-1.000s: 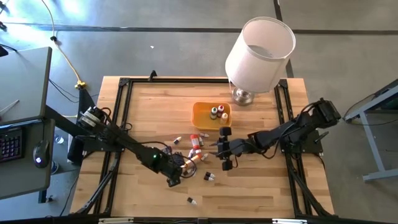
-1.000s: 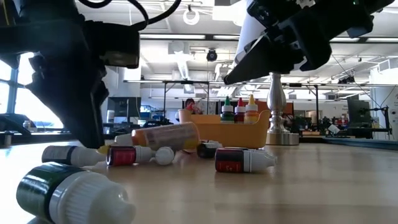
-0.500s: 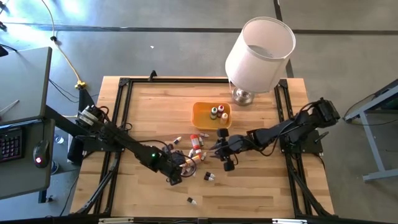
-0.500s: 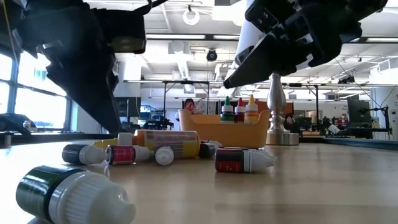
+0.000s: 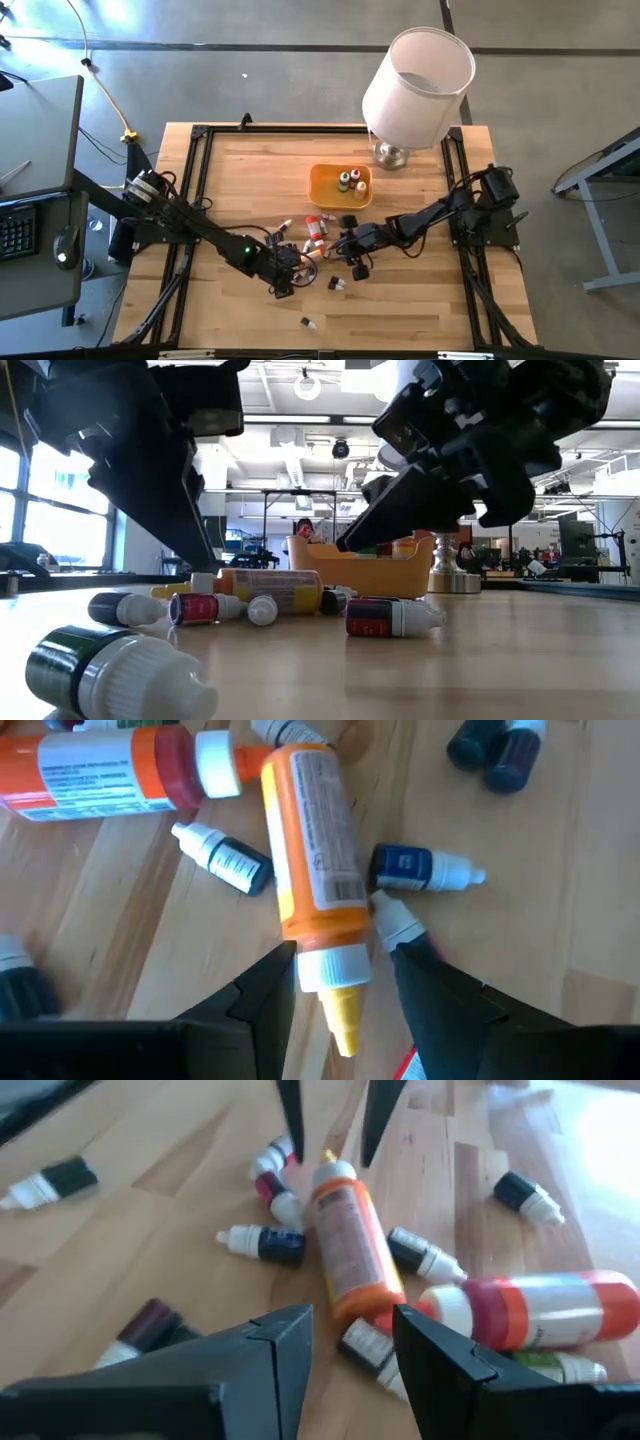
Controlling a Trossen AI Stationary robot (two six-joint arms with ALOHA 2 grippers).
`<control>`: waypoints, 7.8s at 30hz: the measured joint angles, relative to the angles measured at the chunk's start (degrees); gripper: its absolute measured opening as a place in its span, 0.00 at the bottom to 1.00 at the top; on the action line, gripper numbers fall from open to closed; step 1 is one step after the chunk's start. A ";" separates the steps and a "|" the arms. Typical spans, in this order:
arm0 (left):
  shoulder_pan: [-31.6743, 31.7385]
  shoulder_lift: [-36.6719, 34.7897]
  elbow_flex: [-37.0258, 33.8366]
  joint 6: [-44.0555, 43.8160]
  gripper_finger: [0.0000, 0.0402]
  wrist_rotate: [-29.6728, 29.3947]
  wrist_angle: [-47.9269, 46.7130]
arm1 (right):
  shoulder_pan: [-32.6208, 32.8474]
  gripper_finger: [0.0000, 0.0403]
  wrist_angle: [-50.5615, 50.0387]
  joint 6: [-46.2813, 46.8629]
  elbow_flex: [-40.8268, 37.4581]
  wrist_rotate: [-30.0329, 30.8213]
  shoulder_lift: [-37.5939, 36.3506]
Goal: Pick & Place food coloring
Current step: Put the large yellow food coloring bottle into the yellow container
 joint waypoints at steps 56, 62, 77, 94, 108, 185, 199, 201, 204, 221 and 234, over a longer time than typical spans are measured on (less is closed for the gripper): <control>-0.07 3.25 0.00 0.91 0.41 -3.37 1.93 | -0.08 0.33 0.83 -0.53 0.02 -0.39 0.19; -1.97 -3.19 -0.06 1.23 0.41 -4.19 -5.90 | -0.08 0.33 0.58 -0.53 0.02 -0.39 0.19; -22.49 -17.99 -19.02 -9.38 0.41 -38.92 8.32 | -0.33 0.33 0.10 -1.03 0.02 0.18 0.19; -10.03 0.64 -27.32 6.19 0.41 -21.07 56.42 | -1.59 0.33 1.26 -1.60 0.01 -0.36 0.19; -9.33 2.05 -25.90 8.18 0.41 -22.38 55.88 | -1.59 0.33 1.05 -1.60 0.00 -0.41 0.19; -8.57 9.78 -24.13 5.85 0.41 -25.04 58.58 | -1.15 0.33 7.26 -2.02 0.02 -3.21 0.19; -4.63 10.45 -24.04 8.69 0.41 -19.06 60.34 | -1.14 0.33 4.77 2.75 0.02 -2.66 0.19; -4.50 10.49 -24.06 9.59 0.40 -19.04 60.76 | -1.13 0.33 4.19 3.14 0.00 -2.64 0.19; -4.49 10.56 -24.11 11.47 0.35 -17.83 61.92 | -1.13 0.33 4.07 3.92 0.00 -2.64 0.19; -4.52 4.09 -22.94 21.78 0.25 -18.83 63.58 | -1.11 0.33 3.94 4.49 0.00 -2.74 0.19; -2.72 -14.67 -9.13 27.04 0.26 -16.38 16.65 | -1.02 0.33 -1.92 4.52 -0.02 -1.11 0.19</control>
